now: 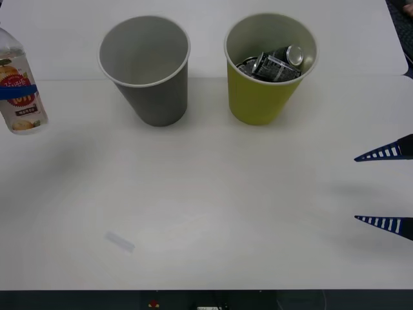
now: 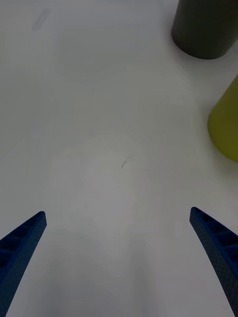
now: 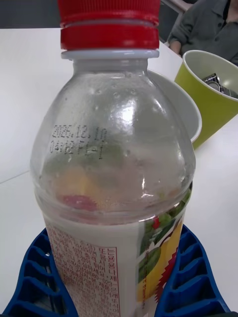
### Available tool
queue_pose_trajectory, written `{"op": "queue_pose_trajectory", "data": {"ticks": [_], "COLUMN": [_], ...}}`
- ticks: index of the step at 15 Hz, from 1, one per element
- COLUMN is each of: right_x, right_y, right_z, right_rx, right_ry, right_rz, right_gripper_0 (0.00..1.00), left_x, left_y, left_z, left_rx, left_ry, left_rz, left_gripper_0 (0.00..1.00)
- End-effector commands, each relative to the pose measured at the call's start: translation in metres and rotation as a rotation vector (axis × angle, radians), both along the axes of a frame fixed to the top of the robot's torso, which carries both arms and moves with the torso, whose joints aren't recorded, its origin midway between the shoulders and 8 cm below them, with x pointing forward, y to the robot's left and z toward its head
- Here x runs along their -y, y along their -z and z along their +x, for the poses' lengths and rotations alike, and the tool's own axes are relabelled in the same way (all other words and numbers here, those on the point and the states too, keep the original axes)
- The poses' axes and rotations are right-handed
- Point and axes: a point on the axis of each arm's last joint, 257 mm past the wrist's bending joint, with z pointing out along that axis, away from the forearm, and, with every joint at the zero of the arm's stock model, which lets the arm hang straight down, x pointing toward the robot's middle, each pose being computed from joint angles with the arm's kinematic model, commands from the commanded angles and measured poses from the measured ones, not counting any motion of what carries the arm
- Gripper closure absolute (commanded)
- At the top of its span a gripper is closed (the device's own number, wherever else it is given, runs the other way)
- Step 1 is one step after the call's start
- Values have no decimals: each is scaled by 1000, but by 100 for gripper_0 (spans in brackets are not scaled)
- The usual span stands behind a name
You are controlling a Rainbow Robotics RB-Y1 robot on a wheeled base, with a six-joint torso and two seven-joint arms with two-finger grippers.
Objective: Put the can into the green bin and the plastic bottle into the gray bin
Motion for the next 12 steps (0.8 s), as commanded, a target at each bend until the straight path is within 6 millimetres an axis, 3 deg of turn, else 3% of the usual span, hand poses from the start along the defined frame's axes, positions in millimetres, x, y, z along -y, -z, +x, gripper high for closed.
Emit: {"op": "queue_pose_trajectory", "data": {"ticks": [1,4,12], "right_x": [0,0,0], "right_y": [0,0,0], "right_z": [0,0,0], "right_rx": [0,0,0], "right_ry": [0,0,0], "right_rz": [0,0,0], "right_gripper_0": [0,0,0], "left_x": [8,20,92], "left_y": [-16,-37,-69], "left_z": [5,12,40], "left_rx": [-44,-63,-113], "left_ry": [9,19,56], "left_rz": [26,100,176], "left_gripper_0": [100,100,100]}}
